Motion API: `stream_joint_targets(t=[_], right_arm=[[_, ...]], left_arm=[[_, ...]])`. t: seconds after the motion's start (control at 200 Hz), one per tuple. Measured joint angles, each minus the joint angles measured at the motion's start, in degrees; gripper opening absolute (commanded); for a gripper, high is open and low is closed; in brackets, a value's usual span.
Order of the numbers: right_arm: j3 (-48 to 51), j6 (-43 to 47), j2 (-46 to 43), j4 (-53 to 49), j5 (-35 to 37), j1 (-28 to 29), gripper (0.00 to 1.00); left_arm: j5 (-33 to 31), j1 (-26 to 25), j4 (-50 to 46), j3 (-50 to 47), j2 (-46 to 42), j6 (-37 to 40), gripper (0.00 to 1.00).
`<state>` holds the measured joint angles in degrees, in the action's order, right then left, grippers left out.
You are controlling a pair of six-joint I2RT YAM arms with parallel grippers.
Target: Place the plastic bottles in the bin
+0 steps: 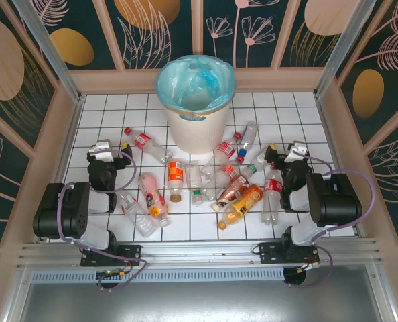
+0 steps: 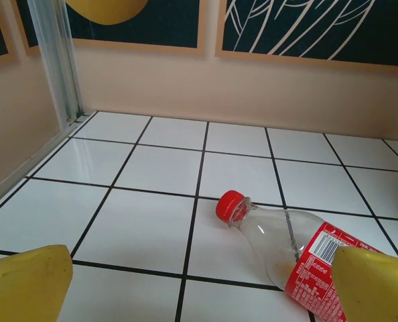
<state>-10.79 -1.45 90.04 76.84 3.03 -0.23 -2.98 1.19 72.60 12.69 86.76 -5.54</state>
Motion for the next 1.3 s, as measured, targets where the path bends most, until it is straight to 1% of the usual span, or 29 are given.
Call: stream_joint_targets(t=[0.746, 0.886, 0.926, 1.016, 1.146, 1.251, 1.301], right_arm=[[0.0, 0.0, 0.0, 0.0, 0.0, 0.0, 0.99], [0.0, -0.2, 0.0, -0.4, -0.3, -1.3, 0.99], [0.0, -0.5, 0.0, -0.2, -0.2, -1.6, 0.99], [0.7, -0.7, -0.2, 0.8, -0.5, -2.1, 0.99], [3.4, -0.9, -4.0, 1.1, -0.8, -2.5, 0.99], [4.5, -0.9, -10.1, 0.3, -0.7, -2.5, 0.97], [4.6, -1.2, -14.0, -1.6, -0.1, -2.4, 0.96]], left_arm=[[0.0, 0.0, 0.0, 0.0, 0.0, 0.0, 0.98], [0.0, 0.0, 0.0, 0.0, 0.0, 0.0, 0.99], [0.0, 0.0, 0.0, 0.0, 0.0, 0.0, 0.97], [-0.1, 0.0, -0.1, 0.0, -0.1, 0.0, 0.97], [-0.3, 0.0, -0.9, -0.8, -3.1, 0.0, 0.95], [-1.1, 0.0, -1.6, -1.9, -7.5, -0.1, 0.94], [-2.1, 0.0, -3.2, -1.9, -9.9, -0.2, 0.94]])
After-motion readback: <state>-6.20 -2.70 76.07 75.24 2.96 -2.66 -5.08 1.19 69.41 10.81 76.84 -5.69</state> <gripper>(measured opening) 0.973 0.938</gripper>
